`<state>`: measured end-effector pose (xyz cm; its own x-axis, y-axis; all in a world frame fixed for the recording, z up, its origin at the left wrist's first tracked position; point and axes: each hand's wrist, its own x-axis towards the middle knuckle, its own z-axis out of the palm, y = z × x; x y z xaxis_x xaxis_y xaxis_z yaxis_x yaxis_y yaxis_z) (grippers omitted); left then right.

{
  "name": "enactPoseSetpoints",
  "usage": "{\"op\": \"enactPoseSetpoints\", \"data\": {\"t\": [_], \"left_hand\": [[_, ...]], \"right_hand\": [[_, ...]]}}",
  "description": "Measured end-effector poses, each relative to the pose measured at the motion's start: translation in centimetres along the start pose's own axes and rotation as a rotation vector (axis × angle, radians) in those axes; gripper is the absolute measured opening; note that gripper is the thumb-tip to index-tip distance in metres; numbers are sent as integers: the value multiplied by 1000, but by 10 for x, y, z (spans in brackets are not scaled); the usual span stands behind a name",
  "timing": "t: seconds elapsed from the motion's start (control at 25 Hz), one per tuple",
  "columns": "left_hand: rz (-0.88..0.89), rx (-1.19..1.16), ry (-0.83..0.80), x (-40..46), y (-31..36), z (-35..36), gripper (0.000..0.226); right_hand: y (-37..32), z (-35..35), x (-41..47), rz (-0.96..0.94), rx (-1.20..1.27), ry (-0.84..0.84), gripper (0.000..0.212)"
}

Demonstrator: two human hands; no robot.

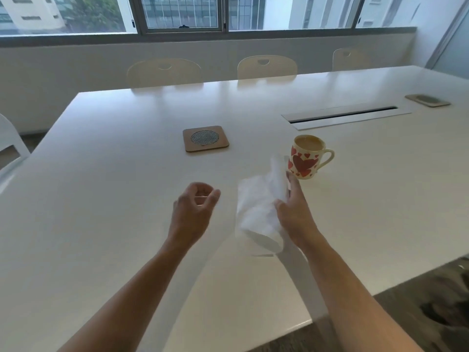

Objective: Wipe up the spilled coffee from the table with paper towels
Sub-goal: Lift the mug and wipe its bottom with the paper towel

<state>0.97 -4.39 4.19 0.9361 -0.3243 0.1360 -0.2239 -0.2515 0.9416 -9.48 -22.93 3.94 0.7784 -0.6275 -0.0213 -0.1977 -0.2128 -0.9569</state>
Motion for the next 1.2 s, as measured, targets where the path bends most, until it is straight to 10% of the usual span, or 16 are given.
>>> {"op": "enactPoseSetpoints", "data": {"t": [0.24, 0.48, 1.0, 1.2], "left_hand": [[48, 611, -17, 40, -46, -35, 29], [137, 913, -139, 65, -77, -64, 51], [302, 554, 72, 64, -78, -72, 48], [173, 611, -160, 56, -78, -81, 46]], "right_hand": [[23, -5, 3, -219, -759, 87, 71], [33, 22, 13, -18, -1000, -142, 74], [-25, 192, 31, -444, -1202, -521, 76], [-26, 205, -5, -665, -1131, -590, 76]]}}
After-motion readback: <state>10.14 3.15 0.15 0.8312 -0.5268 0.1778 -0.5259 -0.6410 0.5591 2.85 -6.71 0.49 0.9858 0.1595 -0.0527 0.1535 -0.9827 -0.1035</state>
